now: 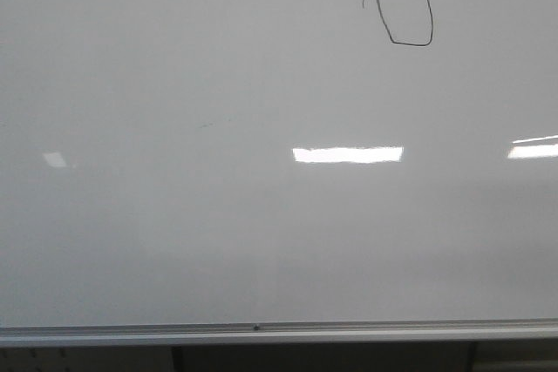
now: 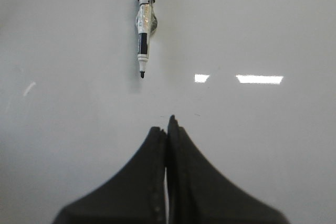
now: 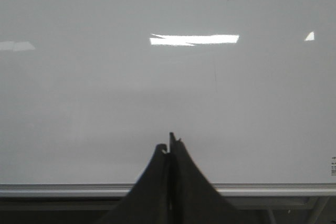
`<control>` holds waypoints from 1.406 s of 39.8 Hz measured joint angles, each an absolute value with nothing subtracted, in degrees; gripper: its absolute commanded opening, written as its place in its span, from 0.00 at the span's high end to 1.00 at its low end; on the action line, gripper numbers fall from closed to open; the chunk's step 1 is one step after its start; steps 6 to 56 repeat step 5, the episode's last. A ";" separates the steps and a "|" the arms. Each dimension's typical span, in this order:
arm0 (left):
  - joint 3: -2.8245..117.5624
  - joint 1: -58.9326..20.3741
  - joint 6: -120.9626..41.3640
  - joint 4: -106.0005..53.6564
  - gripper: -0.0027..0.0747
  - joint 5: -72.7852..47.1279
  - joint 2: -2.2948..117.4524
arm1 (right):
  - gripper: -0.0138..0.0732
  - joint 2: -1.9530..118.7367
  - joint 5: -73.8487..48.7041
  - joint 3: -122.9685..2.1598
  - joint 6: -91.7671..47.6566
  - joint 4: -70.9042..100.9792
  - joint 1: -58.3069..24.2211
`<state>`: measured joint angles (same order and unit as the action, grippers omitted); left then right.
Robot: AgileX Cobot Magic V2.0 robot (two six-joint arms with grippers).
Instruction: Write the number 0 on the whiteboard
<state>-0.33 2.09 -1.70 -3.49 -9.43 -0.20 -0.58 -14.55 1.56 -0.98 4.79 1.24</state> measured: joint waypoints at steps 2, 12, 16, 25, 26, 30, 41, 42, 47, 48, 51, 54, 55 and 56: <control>-0.33 2.09 -1.70 -3.49 0.99 -9.43 -0.20 | 0.92 -0.58 -14.55 1.56 -0.98 4.79 1.24; -0.33 2.09 -1.70 -3.49 0.99 -9.43 -0.20 | 0.92 -0.58 -14.55 1.56 -0.98 4.79 1.24; -0.33 2.09 -1.70 -3.49 0.99 -9.43 -0.20 | 0.92 -0.58 -14.55 1.56 -0.98 4.79 1.24; -0.33 2.09 -1.70 -3.49 0.99 -9.43 -0.20 | 0.92 -0.58 -14.55 1.56 -0.98 4.79 1.24; -0.33 2.09 -1.70 -3.49 0.99 -9.43 -0.20 | 0.92 -0.58 -14.55 1.56 -0.98 4.79 1.24; -0.33 2.09 -1.70 -3.49 0.99 -9.43 -0.20 | 0.92 -0.58 -14.55 1.56 -0.98 4.79 1.24; -0.33 2.09 -1.70 -3.49 0.99 -9.43 -0.20 | 0.92 -0.58 -14.55 1.56 -0.98 4.79 1.24; -0.33 2.09 -1.70 -3.49 0.99 -9.43 -0.20 | 0.92 -0.58 -14.55 1.56 -0.98 4.79 1.24; -0.33 2.09 -1.70 -3.49 0.99 -9.43 -0.20 | 0.92 -0.58 -14.55 1.56 -0.98 4.79 1.24; -0.33 2.09 -1.70 -3.49 0.99 -9.43 -0.20 | 0.92 -0.58 -14.55 1.56 -0.98 4.79 1.24; -0.33 2.09 -1.70 -3.49 0.99 -9.43 -0.20 | 0.92 -0.58 -14.55 1.56 -0.98 4.79 1.24; -0.33 2.09 -1.70 -3.49 0.99 -9.43 -0.20 | 0.92 -0.58 -14.55 1.56 -0.98 4.79 1.24; -0.33 2.09 -1.70 -3.49 0.99 -9.43 -0.20 | 0.92 -0.58 -14.55 1.56 -0.98 4.79 1.24; -0.33 2.09 -1.70 -3.49 0.99 -9.43 -0.20 | 0.92 -0.58 -14.55 1.56 -0.98 4.79 1.24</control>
